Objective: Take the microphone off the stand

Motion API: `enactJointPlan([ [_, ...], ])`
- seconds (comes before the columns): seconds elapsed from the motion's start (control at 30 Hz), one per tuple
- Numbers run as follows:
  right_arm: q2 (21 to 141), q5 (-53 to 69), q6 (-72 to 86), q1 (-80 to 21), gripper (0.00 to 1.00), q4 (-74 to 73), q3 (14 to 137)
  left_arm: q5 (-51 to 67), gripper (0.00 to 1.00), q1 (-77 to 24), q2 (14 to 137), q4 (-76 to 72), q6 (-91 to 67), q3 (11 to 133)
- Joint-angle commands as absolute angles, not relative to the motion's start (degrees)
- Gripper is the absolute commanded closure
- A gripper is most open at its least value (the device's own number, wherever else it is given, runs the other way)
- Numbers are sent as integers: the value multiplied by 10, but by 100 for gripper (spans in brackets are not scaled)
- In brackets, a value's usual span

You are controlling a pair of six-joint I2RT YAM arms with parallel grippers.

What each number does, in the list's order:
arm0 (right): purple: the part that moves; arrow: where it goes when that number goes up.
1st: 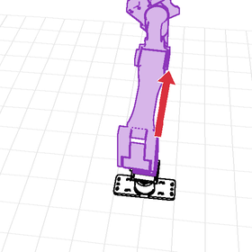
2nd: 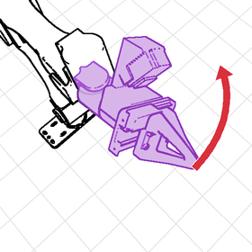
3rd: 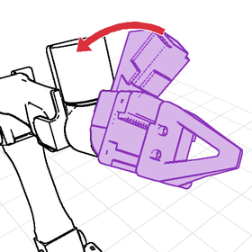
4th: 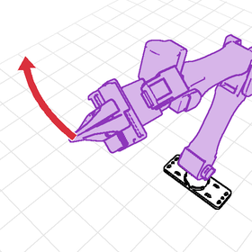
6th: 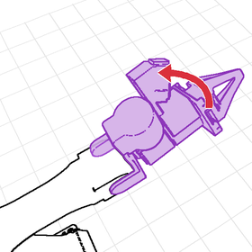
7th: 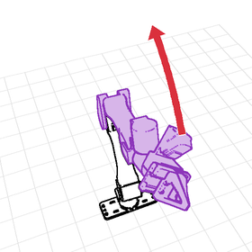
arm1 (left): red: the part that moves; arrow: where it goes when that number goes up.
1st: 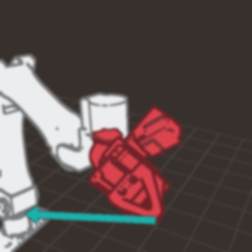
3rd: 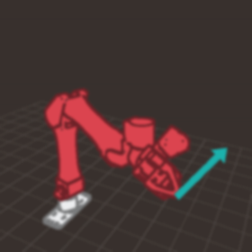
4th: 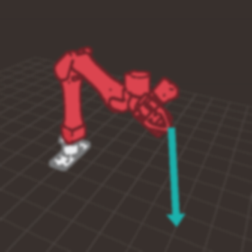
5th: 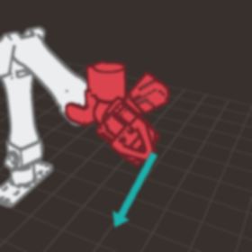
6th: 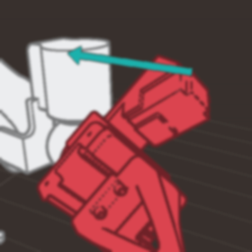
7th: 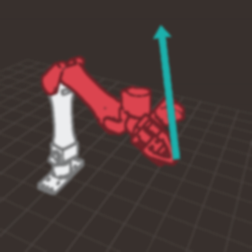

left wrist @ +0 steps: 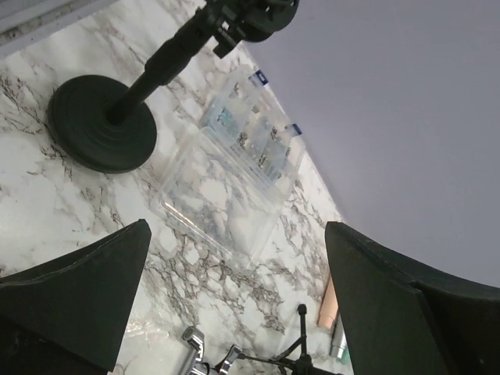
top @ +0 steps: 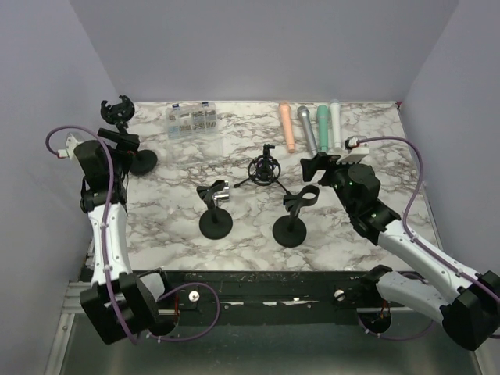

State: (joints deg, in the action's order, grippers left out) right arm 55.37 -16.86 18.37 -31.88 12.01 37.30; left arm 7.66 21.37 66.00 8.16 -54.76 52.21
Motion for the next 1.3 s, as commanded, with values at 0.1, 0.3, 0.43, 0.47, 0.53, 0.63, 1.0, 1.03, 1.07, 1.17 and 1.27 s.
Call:
enactJointPlan([
  [0.1, 577, -167, 180, -322, 0, 96, 401, 73, 2, 206, 552, 127, -485, 514],
  [0.3, 554, -173, 190, -322, 0, 33, 434, 127, 3, 125, 503, 79, -432, 509],
  [0.43, 507, -200, 215, -322, 0, -39, 454, 143, 4, 41, 481, 45, -361, 515],
  [0.47, 492, -208, 221, -322, 0, -64, 459, 148, 4, 24, 473, 36, -346, 513],
  [0.53, 467, -228, 231, -322, 0, -106, 470, 162, 4, 2, 455, 11, -325, 505],
  [0.63, 427, -247, 238, -322, 0, -174, 494, 189, 4, -24, 423, -22, -296, 489],
  [1.0, 355, -282, 229, -321, 0, -391, 670, 248, 3, -33, 233, 37, -256, 494],
  [1.03, 352, -289, 226, -322, 0, -400, 690, 242, 3, -33, 211, 40, -256, 498],
  [1.07, 348, -295, 219, -322, 0, -408, 705, 234, 3, -34, 196, 43, -255, 501],
  [1.17, 334, -307, 201, -321, 0, -416, 746, 206, 2, -33, 154, 50, -255, 513],
  [1.27, 325, -311, 191, -322, 0, -421, 779, 178, 1, -34, 126, 57, -255, 520],
])
